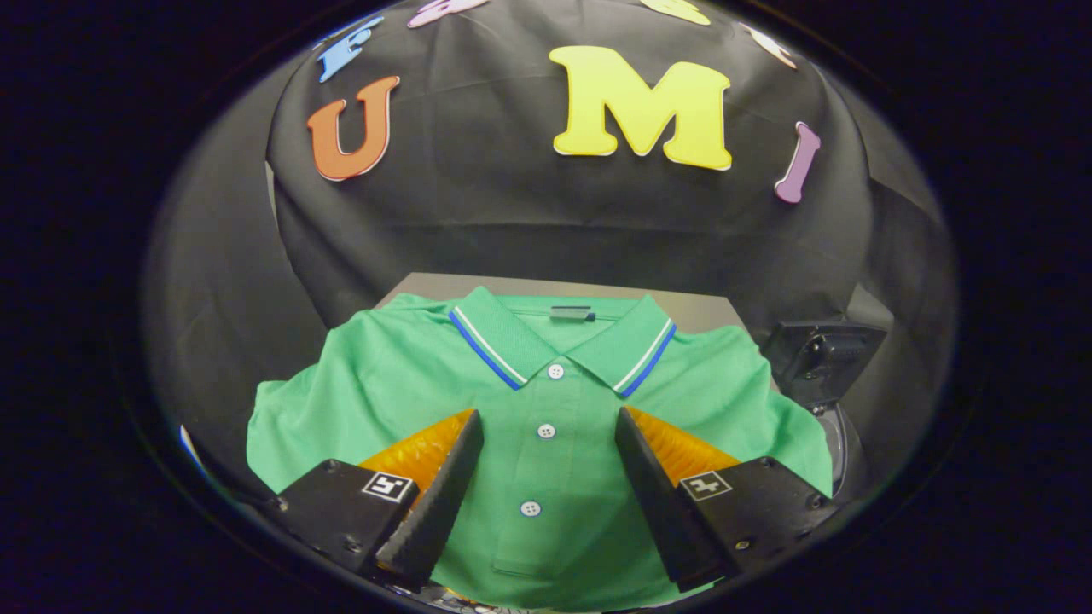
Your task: Put the clothes into the washing machine and then close the washing machine lid.
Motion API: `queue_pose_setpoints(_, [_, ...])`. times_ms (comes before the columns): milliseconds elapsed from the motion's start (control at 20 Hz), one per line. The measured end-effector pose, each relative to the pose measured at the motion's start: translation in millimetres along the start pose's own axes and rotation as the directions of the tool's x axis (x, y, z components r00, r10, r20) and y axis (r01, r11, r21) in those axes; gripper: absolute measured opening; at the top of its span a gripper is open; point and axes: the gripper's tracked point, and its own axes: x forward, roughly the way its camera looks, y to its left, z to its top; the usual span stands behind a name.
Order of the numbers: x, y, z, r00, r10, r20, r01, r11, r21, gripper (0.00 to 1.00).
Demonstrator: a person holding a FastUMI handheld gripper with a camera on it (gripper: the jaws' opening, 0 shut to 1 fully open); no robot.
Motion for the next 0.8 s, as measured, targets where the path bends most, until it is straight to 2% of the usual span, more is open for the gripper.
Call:
queue_pose_setpoints(100, [-1.4, 1.2, -0.5, 0.999, -0.008, -0.032, 0.009, 1.000, 0.018, 0.95])
queue_pose_setpoints(150, [-2.6, 0.9, 1.2, 0.999, -0.010, -0.037, 0.010, 1.000, 0.017, 0.87])
queue_pose_setpoints(200, [-0.7, -2.6, 2.3, 0.999, -0.017, -0.032, 0.017, 1.000, 0.015, 0.83])
queue_pose_setpoints(300, [-0.3, -2.7, 3.1, 0.999, -0.014, -0.035, 0.014, 1.000, 0.022, 0.35])
queue_pose_setpoints(450, [-0.6, -5.6, 1.9, 0.999, 0.029, -0.038, -0.030, 0.999, -0.016, 0.12])
queue_pose_setpoints(600, [-4.8, -5.7, 1.9, 0.996, 0.074, -0.052, -0.077, 0.996, -0.041, 0.07])
queue_pose_setpoints(800, [-28.9, -11.1, 5.5, 0.989, 0.145, -0.023, -0.143, 0.987, 0.069, 0.06])
